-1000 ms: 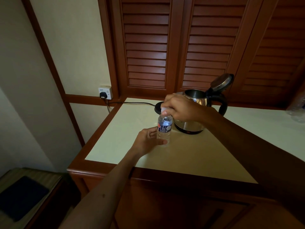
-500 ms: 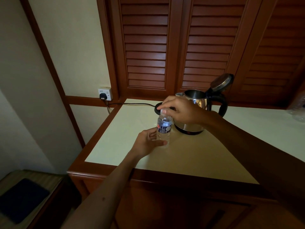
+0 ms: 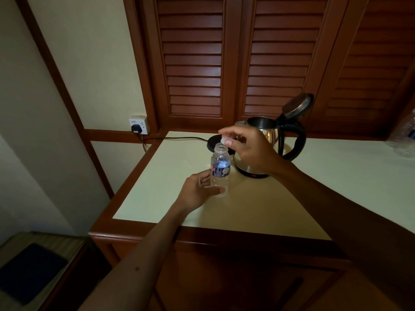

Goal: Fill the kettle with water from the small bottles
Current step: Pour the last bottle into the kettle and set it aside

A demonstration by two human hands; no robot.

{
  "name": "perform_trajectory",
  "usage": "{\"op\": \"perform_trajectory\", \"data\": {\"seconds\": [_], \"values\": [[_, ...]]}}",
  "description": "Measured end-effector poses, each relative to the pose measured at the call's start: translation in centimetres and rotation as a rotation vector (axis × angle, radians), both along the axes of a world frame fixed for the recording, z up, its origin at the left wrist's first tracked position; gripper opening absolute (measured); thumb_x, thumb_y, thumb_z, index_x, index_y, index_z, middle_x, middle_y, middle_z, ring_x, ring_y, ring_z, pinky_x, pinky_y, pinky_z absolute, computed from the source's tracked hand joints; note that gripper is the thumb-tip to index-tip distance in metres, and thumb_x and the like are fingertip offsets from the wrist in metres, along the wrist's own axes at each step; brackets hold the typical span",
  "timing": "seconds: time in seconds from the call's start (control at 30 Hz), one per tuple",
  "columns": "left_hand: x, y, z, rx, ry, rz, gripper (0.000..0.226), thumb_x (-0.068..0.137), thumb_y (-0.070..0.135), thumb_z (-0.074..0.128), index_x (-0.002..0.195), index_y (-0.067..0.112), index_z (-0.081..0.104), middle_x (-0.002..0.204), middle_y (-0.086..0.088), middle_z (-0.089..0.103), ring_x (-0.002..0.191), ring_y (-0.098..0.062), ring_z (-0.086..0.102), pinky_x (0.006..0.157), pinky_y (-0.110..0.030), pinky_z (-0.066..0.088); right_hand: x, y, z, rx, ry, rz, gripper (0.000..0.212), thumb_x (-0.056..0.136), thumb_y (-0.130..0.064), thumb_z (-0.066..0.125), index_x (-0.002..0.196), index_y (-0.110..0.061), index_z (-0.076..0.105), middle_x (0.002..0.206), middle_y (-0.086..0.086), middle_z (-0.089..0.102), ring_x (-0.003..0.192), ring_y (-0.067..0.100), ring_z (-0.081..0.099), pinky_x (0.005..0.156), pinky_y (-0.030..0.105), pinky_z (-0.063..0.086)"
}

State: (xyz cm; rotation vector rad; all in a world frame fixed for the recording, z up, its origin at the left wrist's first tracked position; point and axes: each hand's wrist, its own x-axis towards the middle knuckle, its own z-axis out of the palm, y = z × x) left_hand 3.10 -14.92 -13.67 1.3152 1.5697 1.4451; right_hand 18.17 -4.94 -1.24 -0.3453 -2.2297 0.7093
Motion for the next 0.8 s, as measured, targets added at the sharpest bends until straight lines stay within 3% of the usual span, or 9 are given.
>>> {"op": "perform_trajectory", "data": {"seconds": [0.13, 0.27, 0.43, 0.57, 0.63, 0.8], "values": [[0.3, -0.2, 0.2, -0.008, 0.010, 0.006, 0.048, 0.073, 0.004, 0.084, 0.117, 0.018, 0.070, 0.108, 0.002, 0.075, 0.103, -0.015, 0.071, 0.094, -0.030, 0.053, 1.9, 0.8, -3.5, -0.035, -0.068, -0.158, 0.021, 0.092, -0.018, 0.060, 0.112, -0.013, 0.065, 0.102, -0.002, 0.063, 0.091, -0.001, 0.057, 0.077, 0.009, 0.043], [0.5, -0.3, 0.6, -0.013, 0.041, 0.024, 0.045, 0.075, 0.008, 0.083, 0.112, 0.030, 0.069, 0.106, 0.010, 0.075, 0.100, -0.008, 0.071, 0.089, -0.020, 0.053, 4.6, 1.2, -8.6, -0.057, -0.278, -0.159, 0.012, 0.092, -0.017, 0.062, 0.102, -0.015, 0.066, 0.092, -0.007, 0.061, 0.081, -0.006, 0.057, 0.071, 0.011, 0.042], [0.8, -0.4, 0.8, -0.022, 0.084, 0.086, 0.046, 0.076, 0.012, 0.083, 0.114, 0.032, 0.067, 0.104, 0.019, 0.073, 0.097, 0.002, 0.068, 0.083, -0.010, 0.050, 6.2, 1.5, -10.9, -0.046, -0.473, -0.207, 0.030, 0.089, -0.028, 0.066, 0.116, -0.015, 0.065, 0.103, -0.007, 0.056, 0.086, -0.001, 0.050, 0.076, 0.019, 0.039], [1.0, -0.4, 0.6, -0.032, 0.145, 0.175, 0.051, 0.074, 0.017, 0.085, 0.121, 0.022, 0.067, 0.106, 0.015, 0.073, 0.096, 0.004, 0.068, 0.087, -0.015, 0.052, 7.0, 2.1, -10.6, -0.044, -0.555, -0.183, 0.044, 0.086, -0.038, 0.067, 0.126, -0.022, 0.058, 0.129, -0.002, 0.055, 0.116, 0.011, 0.048, 0.099, 0.033, 0.042], [1.3, -0.4, 0.8, -0.040, 0.169, 0.216, 0.055, 0.073, 0.018, 0.086, 0.123, 0.022, 0.064, 0.104, 0.014, 0.072, 0.096, 0.001, 0.068, 0.081, -0.008, 0.051, 8.3, 2.8, -10.2, -0.056, -0.532, -0.210, 0.045, 0.086, -0.040, 0.067, 0.127, -0.023, 0.058, 0.133, -0.002, 0.054, 0.120, 0.012, 0.048, 0.099, 0.030, 0.040], [2.2, -1.0, 1.9, -0.009, 0.070, 0.204, 0.091, 0.071, 0.013, 0.088, 0.140, 0.042, 0.036, 0.108, 0.029, 0.061, 0.096, 0.012, 0.064, 0.074, -0.006, 0.051, 12.8, 5.3, -10.4, 0.019, -0.613, -0.254, 0.047, 0.090, -0.043, 0.061, 0.129, -0.018, 0.058, 0.137, -0.001, 0.052, 0.126, 0.014, 0.041, 0.104, 0.029, 0.032]]}}
